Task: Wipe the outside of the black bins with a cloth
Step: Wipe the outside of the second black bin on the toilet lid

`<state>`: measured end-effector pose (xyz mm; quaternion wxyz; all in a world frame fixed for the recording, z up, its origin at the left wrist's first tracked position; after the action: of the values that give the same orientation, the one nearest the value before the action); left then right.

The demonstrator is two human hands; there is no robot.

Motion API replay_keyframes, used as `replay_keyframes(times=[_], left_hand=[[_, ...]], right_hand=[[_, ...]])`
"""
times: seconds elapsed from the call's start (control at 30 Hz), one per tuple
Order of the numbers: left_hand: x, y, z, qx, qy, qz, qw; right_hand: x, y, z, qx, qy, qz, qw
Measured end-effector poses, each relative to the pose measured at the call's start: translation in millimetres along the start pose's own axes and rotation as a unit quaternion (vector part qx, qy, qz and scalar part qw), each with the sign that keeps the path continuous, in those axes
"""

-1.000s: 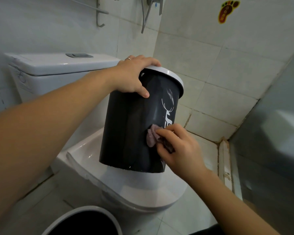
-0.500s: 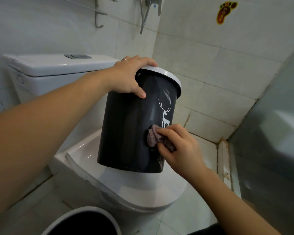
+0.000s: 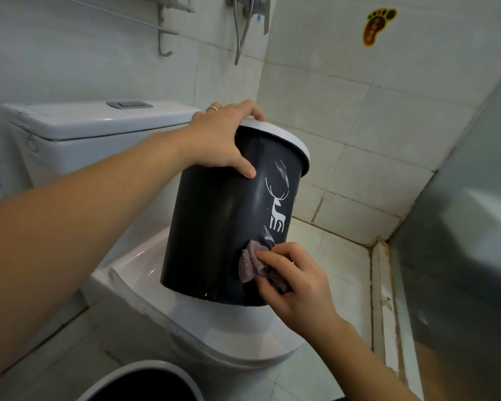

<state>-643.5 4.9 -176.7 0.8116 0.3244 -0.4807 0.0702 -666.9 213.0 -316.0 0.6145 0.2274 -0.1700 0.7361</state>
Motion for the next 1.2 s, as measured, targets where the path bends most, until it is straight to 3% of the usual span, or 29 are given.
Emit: replay_keyframes(times=[0.4, 0.73, 1.0, 1.2], left_hand=[[-6, -6, 1, 0.028, -0.08, -0.094, 0.992], [-7, 1, 6, 0.019, -0.045, -0.044, 0.998], [-4, -1, -2, 0.019, -0.053, -0.036, 0.998], [-2, -1, -6, 0.019, -0.048, -0.024, 0.998]], right_hand=[[5, -1, 2, -0.005, -0.001, 0.008, 1.0], [6, -8, 3, -0.007, -0.001, -0.05, 0.999], [-1, -21, 9, 0.076, -0.058, -0.068, 0.993], [15, 2, 56, 0.034, -0.024, -0.111, 0.993]])
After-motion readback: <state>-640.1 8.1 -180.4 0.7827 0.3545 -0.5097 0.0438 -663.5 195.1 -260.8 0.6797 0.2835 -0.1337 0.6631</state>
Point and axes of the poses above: each hand's wrist, its own z-axis towards the middle knuckle, its own x-axis out of the back of the hand, y = z × x, the point moved 8 cm from there along z, towards the middle knuckle, and after that the axes turned 12 degrees about x, right-handed, at the moved point
